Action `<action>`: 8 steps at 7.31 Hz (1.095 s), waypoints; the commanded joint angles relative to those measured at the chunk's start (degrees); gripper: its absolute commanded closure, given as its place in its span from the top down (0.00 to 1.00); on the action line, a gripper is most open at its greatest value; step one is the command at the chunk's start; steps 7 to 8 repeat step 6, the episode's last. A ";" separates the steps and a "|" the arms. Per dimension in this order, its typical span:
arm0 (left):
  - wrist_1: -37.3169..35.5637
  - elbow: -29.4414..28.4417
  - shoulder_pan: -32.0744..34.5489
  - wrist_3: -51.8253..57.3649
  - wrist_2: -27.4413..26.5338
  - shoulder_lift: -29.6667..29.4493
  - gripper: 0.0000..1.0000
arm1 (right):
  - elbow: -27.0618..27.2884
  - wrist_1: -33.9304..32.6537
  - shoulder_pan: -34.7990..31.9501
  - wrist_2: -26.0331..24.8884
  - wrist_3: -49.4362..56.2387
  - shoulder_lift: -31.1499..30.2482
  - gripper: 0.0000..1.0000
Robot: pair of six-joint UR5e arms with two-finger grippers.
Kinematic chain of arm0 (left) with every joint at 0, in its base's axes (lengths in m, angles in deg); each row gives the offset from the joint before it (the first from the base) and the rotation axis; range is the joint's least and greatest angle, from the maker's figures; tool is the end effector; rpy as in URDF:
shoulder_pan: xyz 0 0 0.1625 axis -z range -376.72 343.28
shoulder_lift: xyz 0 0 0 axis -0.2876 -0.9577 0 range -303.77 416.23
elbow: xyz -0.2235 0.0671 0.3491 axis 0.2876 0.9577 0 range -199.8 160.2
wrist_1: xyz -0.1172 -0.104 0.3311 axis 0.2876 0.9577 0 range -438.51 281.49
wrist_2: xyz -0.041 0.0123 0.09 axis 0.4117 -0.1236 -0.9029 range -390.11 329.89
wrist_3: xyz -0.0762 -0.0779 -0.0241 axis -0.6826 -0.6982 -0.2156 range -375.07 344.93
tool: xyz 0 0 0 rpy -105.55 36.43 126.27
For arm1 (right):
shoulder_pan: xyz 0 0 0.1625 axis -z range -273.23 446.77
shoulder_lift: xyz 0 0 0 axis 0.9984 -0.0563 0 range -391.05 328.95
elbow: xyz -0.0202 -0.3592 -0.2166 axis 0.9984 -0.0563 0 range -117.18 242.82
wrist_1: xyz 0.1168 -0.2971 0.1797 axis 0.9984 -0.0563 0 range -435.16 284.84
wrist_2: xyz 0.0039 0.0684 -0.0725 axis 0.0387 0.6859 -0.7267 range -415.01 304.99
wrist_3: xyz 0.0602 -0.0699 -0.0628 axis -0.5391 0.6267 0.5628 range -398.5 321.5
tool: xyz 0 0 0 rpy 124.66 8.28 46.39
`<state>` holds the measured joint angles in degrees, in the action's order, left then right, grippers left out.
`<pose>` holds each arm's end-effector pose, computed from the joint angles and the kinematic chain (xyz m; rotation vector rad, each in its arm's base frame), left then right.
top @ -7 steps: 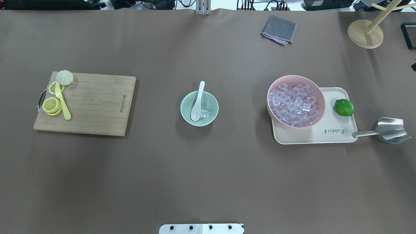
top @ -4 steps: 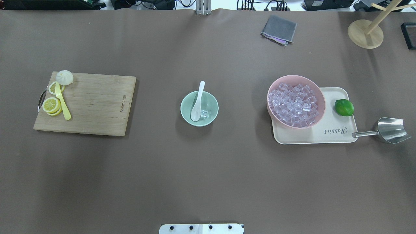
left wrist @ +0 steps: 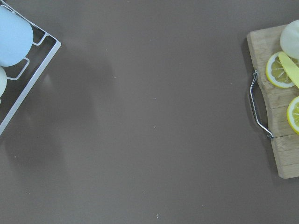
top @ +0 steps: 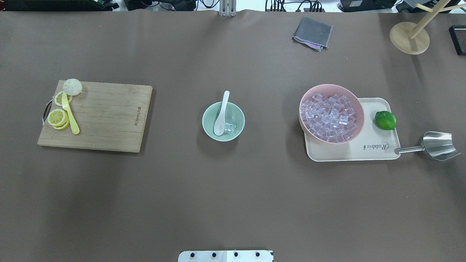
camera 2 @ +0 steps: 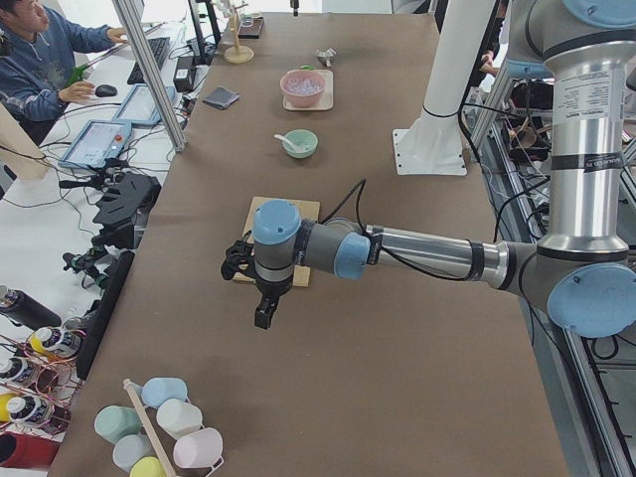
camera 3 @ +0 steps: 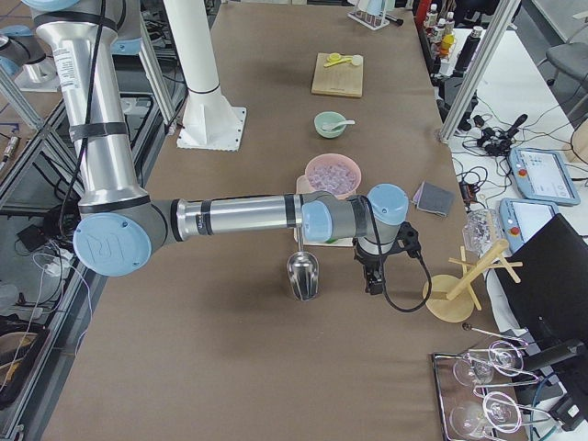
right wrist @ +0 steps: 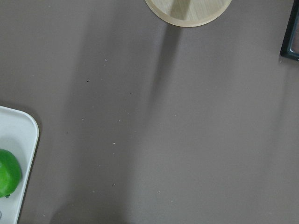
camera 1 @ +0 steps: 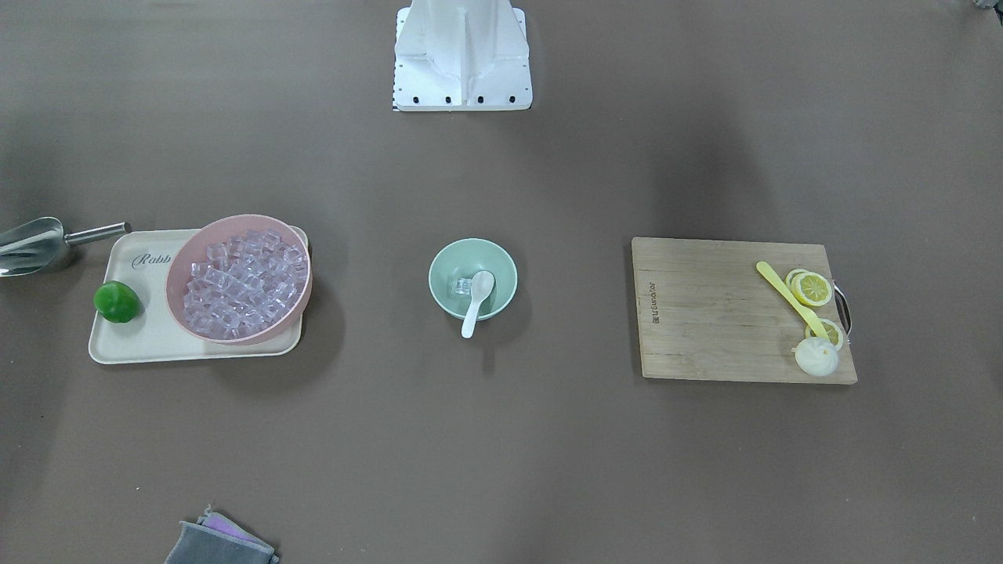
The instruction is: Put spoon and ice into bowl
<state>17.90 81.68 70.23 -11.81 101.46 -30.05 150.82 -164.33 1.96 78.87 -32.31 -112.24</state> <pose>-0.0364 -0.4305 0.5919 0.2380 0.7223 0.1946 0.0095 -0.5157 0.6036 0.1338 -0.7653 -0.2395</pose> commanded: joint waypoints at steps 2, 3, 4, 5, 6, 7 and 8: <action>0.00 1.96 1.47 0.17 0.52 0.76 0.98 | 0.94 0.05 -0.09 0.59 -0.12 -1.33 1.00; -0.08 1.36 1.73 0.26 0.53 0.85 0.98 | 1.73 0.05 -0.09 0.51 -0.21 -1.94 1.00; -0.08 1.52 1.82 0.34 0.53 0.94 0.98 | 1.74 0.14 -0.09 0.42 -0.04 -2.04 1.00; 0.00 1.70 1.91 0.34 0.53 0.94 0.98 | 1.57 0.05 0.00 0.33 -0.12 -2.04 1.00; 0.00 1.70 1.91 0.34 0.61 0.94 0.98 | 1.74 0.14 -0.09 0.33 -0.12 -1.95 1.00; 0.00 1.70 1.91 0.34 0.61 0.94 0.98 | 1.74 0.14 -0.09 0.33 -0.12 -1.95 1.00; 0.00 1.70 1.91 0.34 0.61 0.94 0.98 | 1.74 0.14 -0.09 0.33 -0.12 -1.95 1.00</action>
